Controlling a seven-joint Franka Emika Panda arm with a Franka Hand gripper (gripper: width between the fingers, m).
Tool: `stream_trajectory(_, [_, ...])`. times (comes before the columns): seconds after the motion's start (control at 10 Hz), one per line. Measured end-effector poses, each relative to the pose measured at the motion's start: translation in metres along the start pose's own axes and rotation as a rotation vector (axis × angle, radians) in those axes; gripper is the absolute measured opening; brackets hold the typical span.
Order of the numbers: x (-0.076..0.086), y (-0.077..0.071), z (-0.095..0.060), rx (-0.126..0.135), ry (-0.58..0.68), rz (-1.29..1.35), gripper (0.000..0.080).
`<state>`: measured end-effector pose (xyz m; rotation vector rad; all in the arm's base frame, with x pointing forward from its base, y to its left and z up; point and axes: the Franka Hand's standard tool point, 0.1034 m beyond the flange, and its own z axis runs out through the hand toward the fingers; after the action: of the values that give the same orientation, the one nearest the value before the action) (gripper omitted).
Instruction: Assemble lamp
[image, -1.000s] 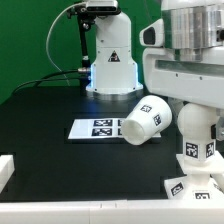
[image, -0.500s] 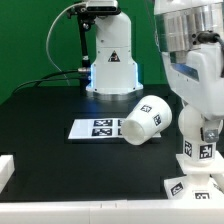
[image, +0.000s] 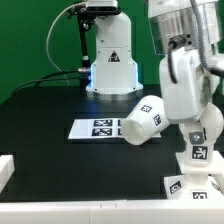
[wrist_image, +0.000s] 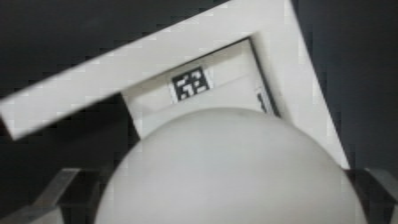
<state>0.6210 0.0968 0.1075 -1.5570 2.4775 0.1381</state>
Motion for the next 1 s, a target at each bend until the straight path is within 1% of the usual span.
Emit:
stream_trajectory(0.3, [0.0004, 0.0001, 0.0003, -0.001, 0.004, -0.090, 0.0596])
stream_trajectory(0.4, [0.0005, -0.0001, -0.0001, -0.001, 0.005, -0.190, 0.0677])
stream_trajectory(0.5, [0.0026, -0.0023, -0.0020, 0.001, 0.004, -0.377, 0.0677])
stream_trajectory(0.6, [0.0012, -0.0017, -0.0039, -0.008, 0.010, -0.550, 0.0696])
stream_trajectory(0.7, [-0.0019, 0.0026, -0.0044, -0.045, 0.024, -0.693, 0.0699])
stream_trajectory(0.8, [-0.0018, 0.0008, -0.0046, -0.040, 0.024, -0.757, 0.0699])
stream_trajectory(1.0, [-0.0008, 0.0003, -0.0046, -0.042, 0.022, -0.903, 0.0699])
